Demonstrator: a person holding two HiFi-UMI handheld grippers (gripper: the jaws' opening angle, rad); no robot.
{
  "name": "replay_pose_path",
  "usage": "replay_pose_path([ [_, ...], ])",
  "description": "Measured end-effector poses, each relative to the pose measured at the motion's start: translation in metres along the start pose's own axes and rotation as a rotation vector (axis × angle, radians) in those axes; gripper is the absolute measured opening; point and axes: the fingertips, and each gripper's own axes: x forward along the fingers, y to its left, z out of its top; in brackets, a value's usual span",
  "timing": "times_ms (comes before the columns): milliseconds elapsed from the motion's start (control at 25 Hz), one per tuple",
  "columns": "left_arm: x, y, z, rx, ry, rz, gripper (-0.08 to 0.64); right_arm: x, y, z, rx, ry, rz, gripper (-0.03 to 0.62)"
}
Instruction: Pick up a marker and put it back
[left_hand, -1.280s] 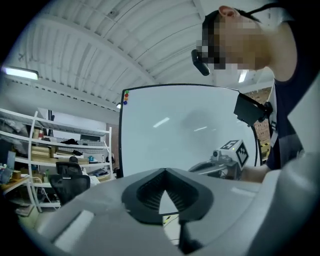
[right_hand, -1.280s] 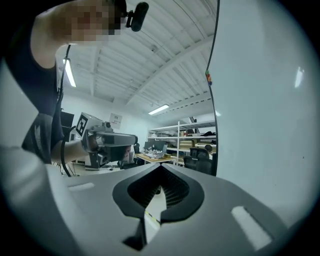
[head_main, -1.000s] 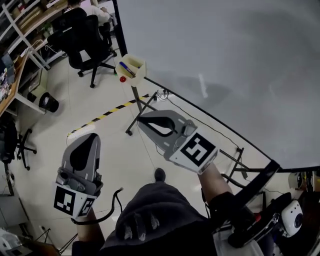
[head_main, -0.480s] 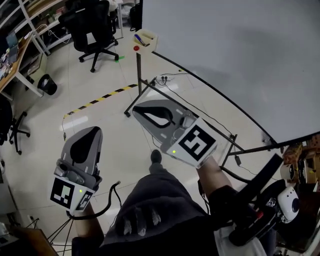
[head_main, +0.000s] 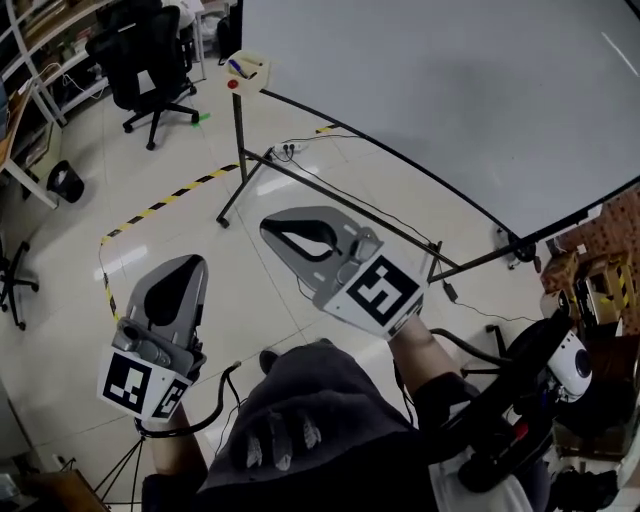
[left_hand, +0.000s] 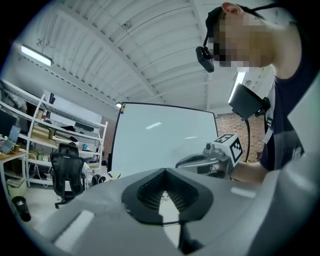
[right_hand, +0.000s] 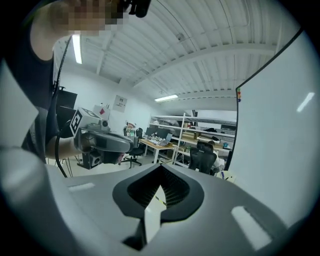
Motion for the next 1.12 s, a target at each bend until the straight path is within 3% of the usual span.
replay_pose_path([
  [240,0.01,-0.024,0.002,0.006,0.01,-0.043,0.006,-0.033,-0.007,-0.002,0.031,-0.032,-0.077,0.0],
  [520,0.052,-0.149,0.002,0.031,0.03,-0.075,0.006,-0.155,-0.01,-0.035,0.062,-0.025,-0.11,0.0],
  [760,0.071,-0.223,-0.011,0.059,0.073,-0.057,0.006,-0.22,-0.01,-0.066,0.118,-0.033,-0.083,0.0],
  [920,0.067,-0.252,-0.018,0.061,0.096,-0.02,0.006,-0.242,-0.001,-0.08,0.137,-0.034,-0.048,0.0],
  [1120,0.055,-0.256,-0.003,0.074,0.078,0.018,0.006,-0.248,0.005,-0.065,0.139,-0.076,-0.031,0.0],
])
